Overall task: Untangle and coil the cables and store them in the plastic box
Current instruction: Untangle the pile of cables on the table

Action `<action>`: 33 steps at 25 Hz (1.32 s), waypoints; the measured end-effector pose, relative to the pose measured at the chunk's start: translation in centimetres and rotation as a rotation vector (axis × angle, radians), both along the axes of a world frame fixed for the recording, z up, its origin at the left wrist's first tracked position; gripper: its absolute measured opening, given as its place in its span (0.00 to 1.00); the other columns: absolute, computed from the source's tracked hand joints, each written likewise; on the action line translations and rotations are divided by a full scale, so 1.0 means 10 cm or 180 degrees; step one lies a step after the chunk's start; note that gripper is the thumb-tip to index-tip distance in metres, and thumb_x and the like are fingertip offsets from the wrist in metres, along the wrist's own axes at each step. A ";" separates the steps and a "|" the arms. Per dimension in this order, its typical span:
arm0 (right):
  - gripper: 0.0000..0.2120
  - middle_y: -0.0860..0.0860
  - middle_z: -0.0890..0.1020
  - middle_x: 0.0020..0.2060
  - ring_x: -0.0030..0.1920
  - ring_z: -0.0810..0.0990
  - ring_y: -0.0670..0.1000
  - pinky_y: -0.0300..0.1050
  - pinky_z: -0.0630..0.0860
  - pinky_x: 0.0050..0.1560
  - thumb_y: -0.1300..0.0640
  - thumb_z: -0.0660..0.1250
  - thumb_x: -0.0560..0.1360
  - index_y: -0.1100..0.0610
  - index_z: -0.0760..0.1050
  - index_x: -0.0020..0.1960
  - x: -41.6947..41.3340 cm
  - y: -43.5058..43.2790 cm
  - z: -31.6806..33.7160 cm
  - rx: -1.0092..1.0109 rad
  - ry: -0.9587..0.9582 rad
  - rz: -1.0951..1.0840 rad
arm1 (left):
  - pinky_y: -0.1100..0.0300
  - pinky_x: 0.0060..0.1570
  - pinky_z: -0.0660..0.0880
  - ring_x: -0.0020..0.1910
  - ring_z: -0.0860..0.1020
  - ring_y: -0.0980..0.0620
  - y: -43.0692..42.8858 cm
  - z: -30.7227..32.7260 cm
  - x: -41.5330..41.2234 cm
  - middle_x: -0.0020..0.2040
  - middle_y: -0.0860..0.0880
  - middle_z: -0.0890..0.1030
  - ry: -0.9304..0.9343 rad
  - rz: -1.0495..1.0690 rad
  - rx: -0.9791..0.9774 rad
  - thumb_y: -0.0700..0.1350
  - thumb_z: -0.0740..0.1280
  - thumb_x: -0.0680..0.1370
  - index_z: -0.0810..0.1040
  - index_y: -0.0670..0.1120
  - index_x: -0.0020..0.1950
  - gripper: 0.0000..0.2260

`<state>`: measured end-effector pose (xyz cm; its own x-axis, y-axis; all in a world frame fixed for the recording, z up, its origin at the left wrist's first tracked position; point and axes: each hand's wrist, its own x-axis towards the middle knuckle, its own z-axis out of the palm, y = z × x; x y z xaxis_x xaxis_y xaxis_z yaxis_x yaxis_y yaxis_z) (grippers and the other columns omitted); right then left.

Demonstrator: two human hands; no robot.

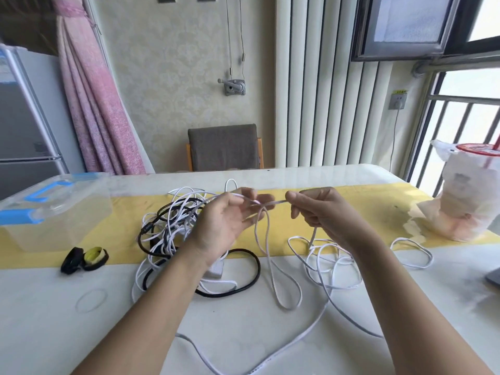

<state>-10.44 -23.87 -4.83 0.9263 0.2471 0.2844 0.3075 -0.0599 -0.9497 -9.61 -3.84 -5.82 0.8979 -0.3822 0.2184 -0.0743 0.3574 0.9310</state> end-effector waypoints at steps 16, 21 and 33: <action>0.15 0.58 0.82 0.43 0.46 0.78 0.60 0.45 0.69 0.40 0.48 0.64 0.77 0.59 0.82 0.45 0.33 -0.56 -0.34 -0.2527 0.0750 -0.3301 | 0.71 0.49 0.74 0.48 0.81 0.55 1.63 0.15 0.39 0.32 0.39 0.81 0.0633 0.1227 -0.4166 0.24 0.67 0.62 0.77 0.32 0.46 0.14; 0.12 0.60 0.77 0.58 0.58 0.71 0.63 0.51 0.66 0.56 0.64 0.60 0.76 0.59 0.80 0.55 0.34 -0.50 -0.42 -0.2797 0.0314 -0.3340 | 0.61 0.42 0.81 0.47 0.81 0.42 1.21 0.01 0.51 0.46 0.34 0.80 0.0914 0.1527 -0.1234 0.35 0.58 0.80 0.73 0.29 0.48 0.09; 0.16 0.46 0.79 0.35 0.36 0.75 0.44 0.41 0.72 0.40 0.40 0.73 0.66 0.52 0.78 0.41 -0.76 1.17 -0.47 -0.2617 -0.0615 0.1030 | 0.65 0.48 0.76 0.41 0.82 0.59 1.31 -0.28 -0.49 0.40 0.54 0.84 -0.0812 0.2328 0.2630 0.34 0.63 0.76 0.80 0.51 0.40 0.14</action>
<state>-18.04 -12.19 -9.50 0.7306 0.6812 0.0464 0.5769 -0.5796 -0.5756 -14.55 9.30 -8.63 0.9305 0.1043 0.3513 -0.2344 -0.5673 0.7894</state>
